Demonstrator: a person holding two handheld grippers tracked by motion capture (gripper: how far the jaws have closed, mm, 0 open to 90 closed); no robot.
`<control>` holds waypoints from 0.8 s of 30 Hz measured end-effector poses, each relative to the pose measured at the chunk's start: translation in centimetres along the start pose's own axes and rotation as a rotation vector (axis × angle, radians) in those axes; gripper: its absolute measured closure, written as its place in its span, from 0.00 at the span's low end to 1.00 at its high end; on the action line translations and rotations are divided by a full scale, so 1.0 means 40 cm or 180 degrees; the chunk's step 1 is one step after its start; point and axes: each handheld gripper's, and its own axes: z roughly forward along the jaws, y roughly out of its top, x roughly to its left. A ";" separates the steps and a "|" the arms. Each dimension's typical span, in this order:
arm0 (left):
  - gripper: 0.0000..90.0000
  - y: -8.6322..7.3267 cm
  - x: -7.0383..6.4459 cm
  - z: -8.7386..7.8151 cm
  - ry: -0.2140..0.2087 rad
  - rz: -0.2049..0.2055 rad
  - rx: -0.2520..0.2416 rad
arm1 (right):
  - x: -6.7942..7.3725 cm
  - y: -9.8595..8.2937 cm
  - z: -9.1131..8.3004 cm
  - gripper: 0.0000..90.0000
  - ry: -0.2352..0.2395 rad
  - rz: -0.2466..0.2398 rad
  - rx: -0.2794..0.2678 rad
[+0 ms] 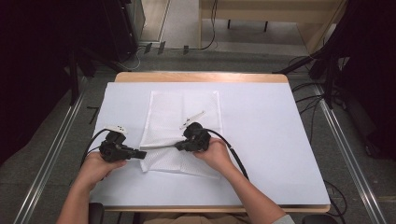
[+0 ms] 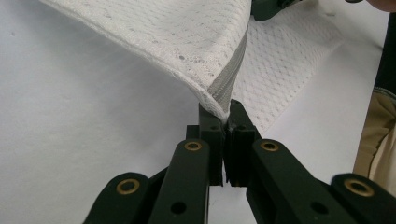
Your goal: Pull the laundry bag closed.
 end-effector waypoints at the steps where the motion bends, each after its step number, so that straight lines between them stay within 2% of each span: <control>1: 0.98 0.000 -0.001 0.000 -0.0013 0.0004 0.0008 | 0.000 -0.001 -0.002 0.98 -0.0009 0.0020 0.0021; 24: 0.98 -0.001 -0.003 0.002 0.0005 0.0023 0.0026 | -0.016 -0.021 -0.021 0.98 -0.0049 0.0055 0.0019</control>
